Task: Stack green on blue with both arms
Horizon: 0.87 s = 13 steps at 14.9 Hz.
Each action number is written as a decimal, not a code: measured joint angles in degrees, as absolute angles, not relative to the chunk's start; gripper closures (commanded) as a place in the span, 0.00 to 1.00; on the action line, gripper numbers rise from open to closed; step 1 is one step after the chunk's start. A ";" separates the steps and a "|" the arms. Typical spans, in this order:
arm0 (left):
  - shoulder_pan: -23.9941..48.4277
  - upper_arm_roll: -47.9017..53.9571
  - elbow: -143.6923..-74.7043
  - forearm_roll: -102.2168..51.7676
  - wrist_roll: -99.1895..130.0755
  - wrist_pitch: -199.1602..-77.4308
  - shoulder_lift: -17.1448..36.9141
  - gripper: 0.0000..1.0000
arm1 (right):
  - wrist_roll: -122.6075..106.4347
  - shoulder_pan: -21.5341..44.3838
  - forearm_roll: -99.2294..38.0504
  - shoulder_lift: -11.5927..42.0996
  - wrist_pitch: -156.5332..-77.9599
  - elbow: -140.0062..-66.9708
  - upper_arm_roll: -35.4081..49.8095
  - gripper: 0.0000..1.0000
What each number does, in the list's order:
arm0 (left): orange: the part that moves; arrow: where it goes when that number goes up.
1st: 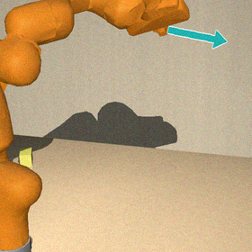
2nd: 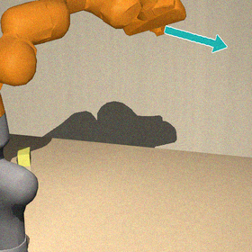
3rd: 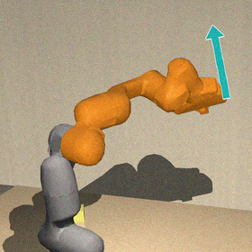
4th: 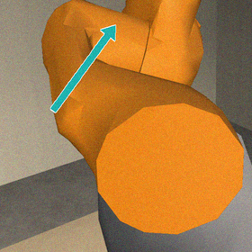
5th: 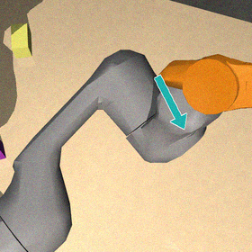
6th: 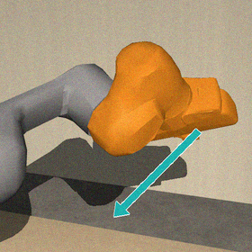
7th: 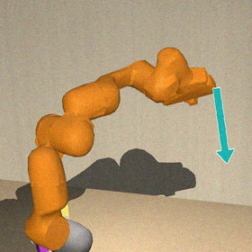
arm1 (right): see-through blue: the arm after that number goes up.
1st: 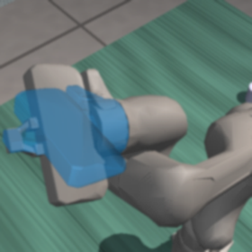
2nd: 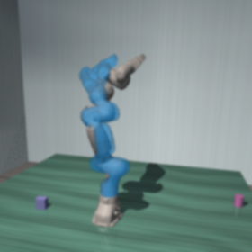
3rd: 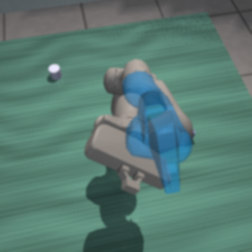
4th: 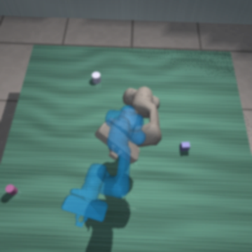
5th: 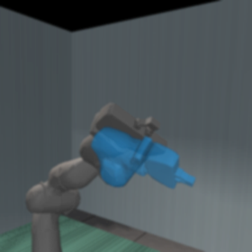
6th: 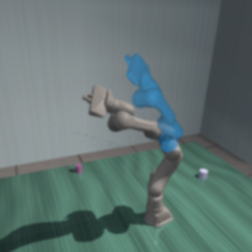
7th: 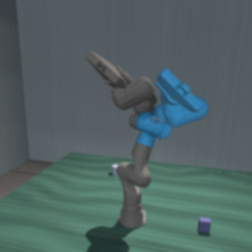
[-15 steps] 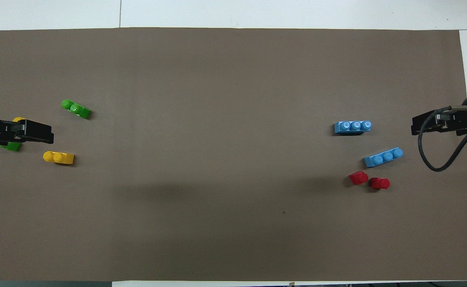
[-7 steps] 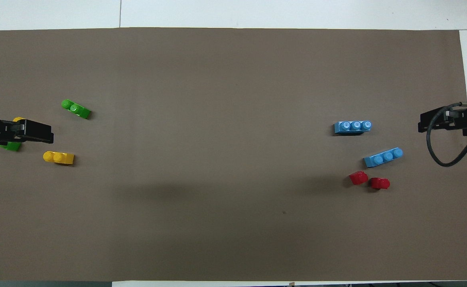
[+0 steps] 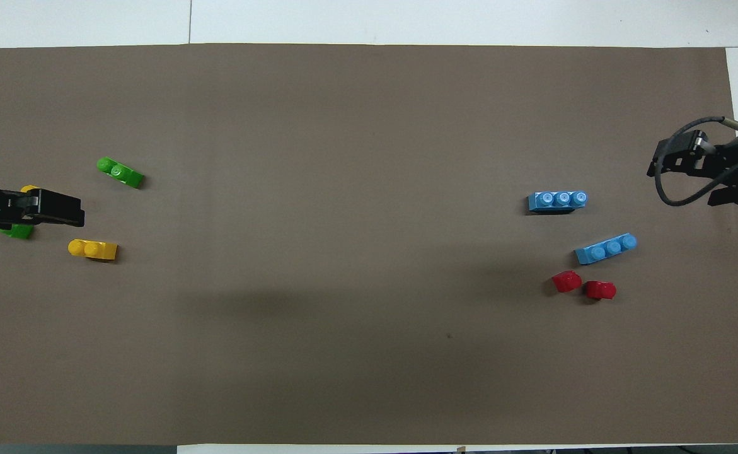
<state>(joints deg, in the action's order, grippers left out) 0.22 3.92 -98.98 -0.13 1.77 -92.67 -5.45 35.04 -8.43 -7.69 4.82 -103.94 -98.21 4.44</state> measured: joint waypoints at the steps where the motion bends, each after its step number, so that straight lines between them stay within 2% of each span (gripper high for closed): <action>1: 0.22 3.92 -98.98 -0.13 1.77 -92.67 -5.45 0.00 | 38.81 -8.57 -10.02 6.07 -105.20 -98.19 4.42 0.01; 7: 0.22 3.67 -98.98 -0.13 1.84 -92.70 -5.45 0.00 | 59.87 -11.56 -26.11 10.92 -108.58 -99.00 4.09 0.01; 13: 0.12 3.31 -99.09 -0.13 3.83 -93.53 -5.45 0.00 | 63.51 -13.08 -29.02 11.96 -110.72 -105.98 3.98 0.01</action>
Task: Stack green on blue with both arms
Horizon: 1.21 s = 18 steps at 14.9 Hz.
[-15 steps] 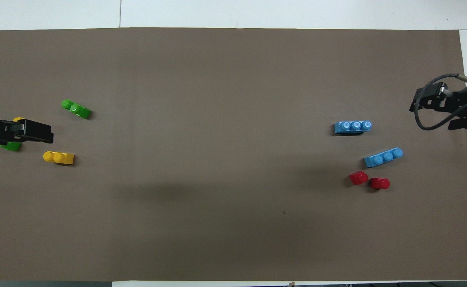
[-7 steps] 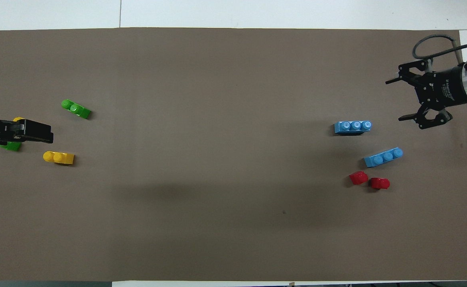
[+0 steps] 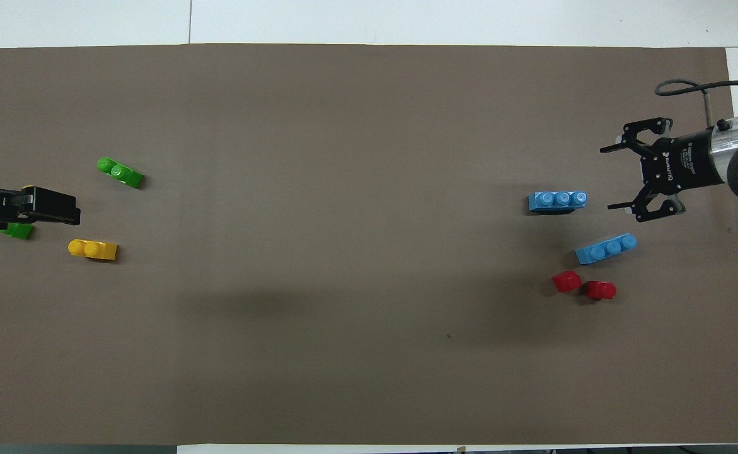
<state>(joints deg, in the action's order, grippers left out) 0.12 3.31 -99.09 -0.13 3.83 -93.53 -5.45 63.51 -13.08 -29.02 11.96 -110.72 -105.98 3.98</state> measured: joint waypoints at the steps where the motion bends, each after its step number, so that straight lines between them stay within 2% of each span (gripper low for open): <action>1: 0.09 3.25 -99.26 -0.13 6.41 -94.34 -5.43 0.00 | 63.57 -13.08 -29.02 12.26 -110.74 -106.73 3.98 0.01; 6: -0.18 3.24 -101.63 -0.19 23.22 -101.34 -4.08 0.00 | 63.56 -13.11 -29.03 15.99 -111.68 -107.55 3.98 0.01; 12: -2.45 2.94 -102.02 -1.27 32.09 -108.55 1.73 0.00 | 63.32 -13.11 -29.03 19.19 -116.64 -107.52 4.03 0.01; 18: -4.61 2.72 -102.02 -1.33 39.81 -114.30 7.41 0.00 | 60.26 -13.10 -29.03 20.46 -117.30 -108.32 4.05 0.01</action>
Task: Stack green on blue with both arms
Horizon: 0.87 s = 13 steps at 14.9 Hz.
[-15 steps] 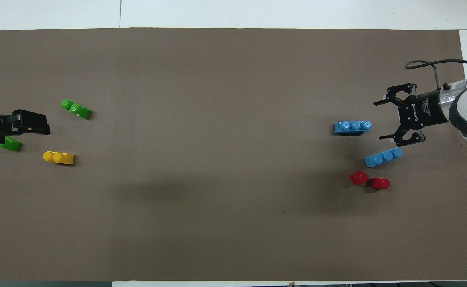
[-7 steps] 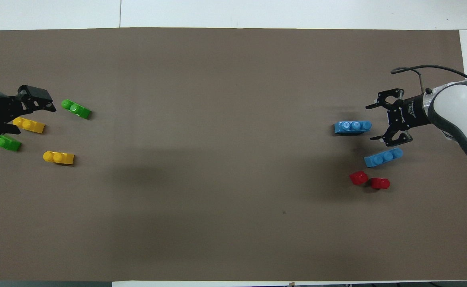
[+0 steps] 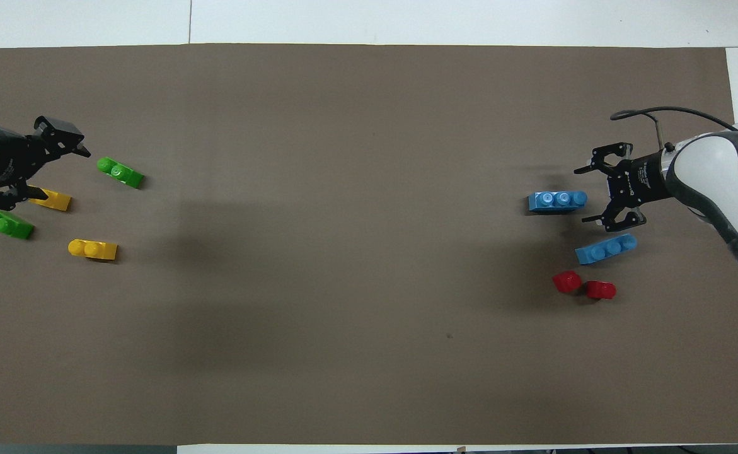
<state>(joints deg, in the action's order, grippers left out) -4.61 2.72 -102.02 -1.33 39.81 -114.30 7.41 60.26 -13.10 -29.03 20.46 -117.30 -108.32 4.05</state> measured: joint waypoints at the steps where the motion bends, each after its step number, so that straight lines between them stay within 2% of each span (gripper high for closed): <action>1: -4.88 2.72 -102.02 -1.33 41.47 -114.91 8.28 0.00 | 59.96 -13.10 -29.03 20.59 -117.81 -108.74 4.05 0.01; 4: -5.75 2.70 -102.02 -1.33 47.96 -117.52 11.10 0.00 | 59.82 -13.12 -29.04 20.89 -119.61 -109.84 4.02 0.05; 6: -5.80 2.70 -102.04 -1.33 50.78 -119.62 12.96 0.00 | 59.80 -13.12 -29.04 21.12 -120.89 -110.54 4.01 0.26; 7: -5.83 2.69 -102.04 -1.33 51.44 -120.20 13.75 0.00 | 59.65 -13.12 -29.04 21.16 -122.01 -111.04 4.02 0.33; 8: -5.93 2.68 -102.04 -1.33 51.92 -120.85 14.45 0.00 | 59.11 -13.12 -29.04 21.17 -123.02 -111.60 4.01 0.48; 9: -6.09 2.68 -102.03 -1.33 52.44 -121.27 15.08 0.00 | 58.60 -13.12 -29.04 21.17 -123.80 -112.09 4.01 0.70; 10: -6.25 2.68 -102.03 -1.33 53.01 -121.55 15.73 0.00 | 58.25 -13.12 -29.04 21.17 -124.15 -112.40 4.01 0.98; 13: -6.36 2.69 -101.65 -0.67 56.03 -122.04 17.98 0.00 | 57.30 -13.29 -29.09 21.16 -124.43 -112.45 3.98 1.00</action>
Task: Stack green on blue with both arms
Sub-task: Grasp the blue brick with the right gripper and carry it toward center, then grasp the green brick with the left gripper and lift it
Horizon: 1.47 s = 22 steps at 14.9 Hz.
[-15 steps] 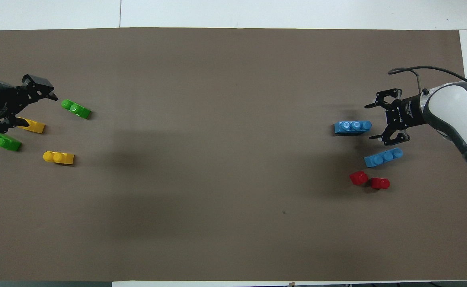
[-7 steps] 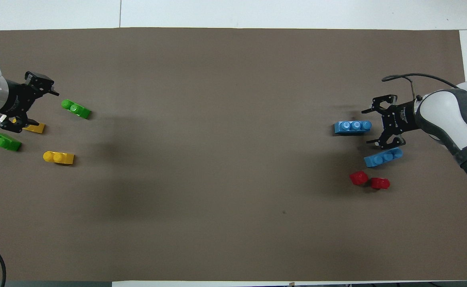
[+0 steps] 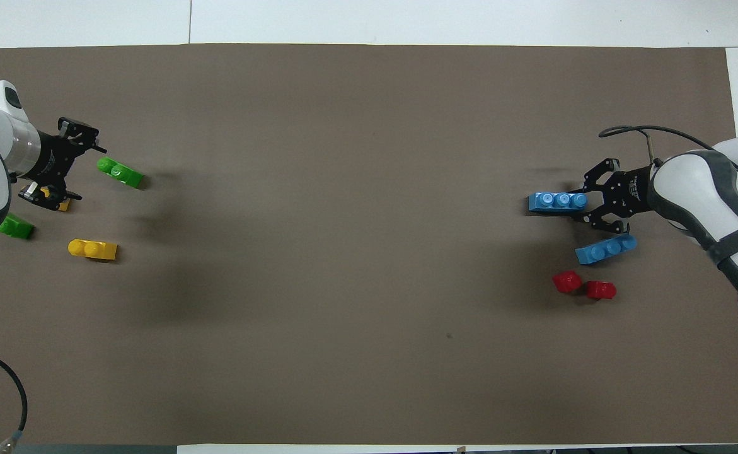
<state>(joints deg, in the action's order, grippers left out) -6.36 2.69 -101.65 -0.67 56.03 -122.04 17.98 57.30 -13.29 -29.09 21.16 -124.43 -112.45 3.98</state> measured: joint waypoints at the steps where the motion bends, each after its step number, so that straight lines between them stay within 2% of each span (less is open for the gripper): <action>1: -6.36 2.71 -101.43 -0.29 57.12 -122.29 18.60 0.00 | 56.38 -13.42 -29.15 21.14 -124.34 -112.09 3.98 1.00; 5: -6.36 2.72 -101.06 0.12 59.59 -124.85 20.22 0.00 | 59.16 -11.69 -30.68 21.01 -120.18 -104.87 4.70 1.00; 8: -6.37 2.70 -101.05 0.14 61.03 -127.22 21.11 0.00 | 69.72 -3.85 -33.28 20.99 -120.72 -101.02 5.16 1.00; 14: -6.38 2.68 -101.67 0.89 62.62 -129.42 23.21 0.00 | 90.57 16.57 -34.68 21.52 -131.13 -100.54 5.37 1.00; 18: -6.39 2.67 -103.44 0.93 63.76 -133.08 23.56 0.00 | 97.77 23.48 -34.68 22.28 -137.96 -102.82 5.33 1.00; 22: -6.77 2.63 -104.61 0.93 64.01 -135.85 23.86 0.00 | 100.56 27.25 -34.69 24.26 -144.52 -105.65 5.29 1.00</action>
